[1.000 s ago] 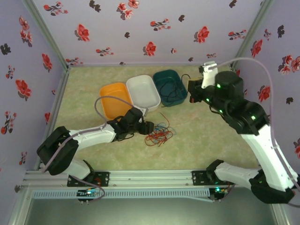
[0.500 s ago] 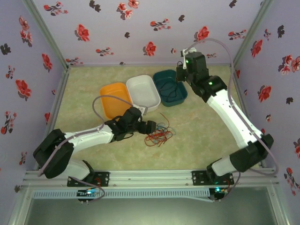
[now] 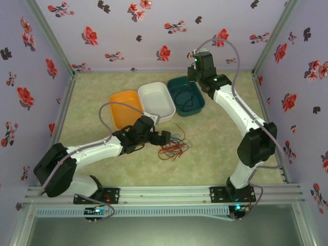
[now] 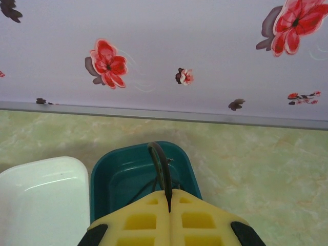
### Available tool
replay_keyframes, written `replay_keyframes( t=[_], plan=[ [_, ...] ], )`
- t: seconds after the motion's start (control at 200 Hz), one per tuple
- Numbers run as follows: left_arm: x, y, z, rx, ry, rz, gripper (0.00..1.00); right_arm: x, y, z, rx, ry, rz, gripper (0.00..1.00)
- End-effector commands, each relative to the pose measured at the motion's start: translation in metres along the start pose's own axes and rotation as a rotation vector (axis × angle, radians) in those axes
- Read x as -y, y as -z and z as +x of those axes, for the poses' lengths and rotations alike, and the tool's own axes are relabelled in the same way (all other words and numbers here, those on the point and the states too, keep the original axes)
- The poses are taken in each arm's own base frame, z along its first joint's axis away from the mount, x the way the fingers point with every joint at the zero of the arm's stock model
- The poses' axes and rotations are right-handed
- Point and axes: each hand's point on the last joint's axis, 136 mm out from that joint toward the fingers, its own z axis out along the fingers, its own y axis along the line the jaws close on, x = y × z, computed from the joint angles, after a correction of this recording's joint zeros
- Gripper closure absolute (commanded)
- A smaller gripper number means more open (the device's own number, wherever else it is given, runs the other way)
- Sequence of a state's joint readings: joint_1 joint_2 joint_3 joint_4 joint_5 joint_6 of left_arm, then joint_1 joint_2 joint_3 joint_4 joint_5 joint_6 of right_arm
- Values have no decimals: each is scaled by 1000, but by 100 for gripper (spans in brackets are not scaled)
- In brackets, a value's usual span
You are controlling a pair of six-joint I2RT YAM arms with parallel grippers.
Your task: Untangle the cables
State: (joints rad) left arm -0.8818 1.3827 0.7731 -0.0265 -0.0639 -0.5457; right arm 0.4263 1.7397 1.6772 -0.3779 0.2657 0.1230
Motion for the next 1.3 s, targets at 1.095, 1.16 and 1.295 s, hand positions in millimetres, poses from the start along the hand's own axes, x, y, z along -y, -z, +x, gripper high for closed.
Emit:
replay_keyframes(
  t=[1.095, 1.16, 1.295],
  plan=[
    [-20, 27, -33, 159, 51, -102, 0, -22, -112, 166, -403, -169, -167, 100],
    [-20, 28, -33, 158, 53, -101, 0, -17, -114, 174, -425, -168, -139, 100],
    [-21, 30, -33, 164, 62, -100, 0, -8, -117, 189, -485, -160, -75, 100]
  ],
)
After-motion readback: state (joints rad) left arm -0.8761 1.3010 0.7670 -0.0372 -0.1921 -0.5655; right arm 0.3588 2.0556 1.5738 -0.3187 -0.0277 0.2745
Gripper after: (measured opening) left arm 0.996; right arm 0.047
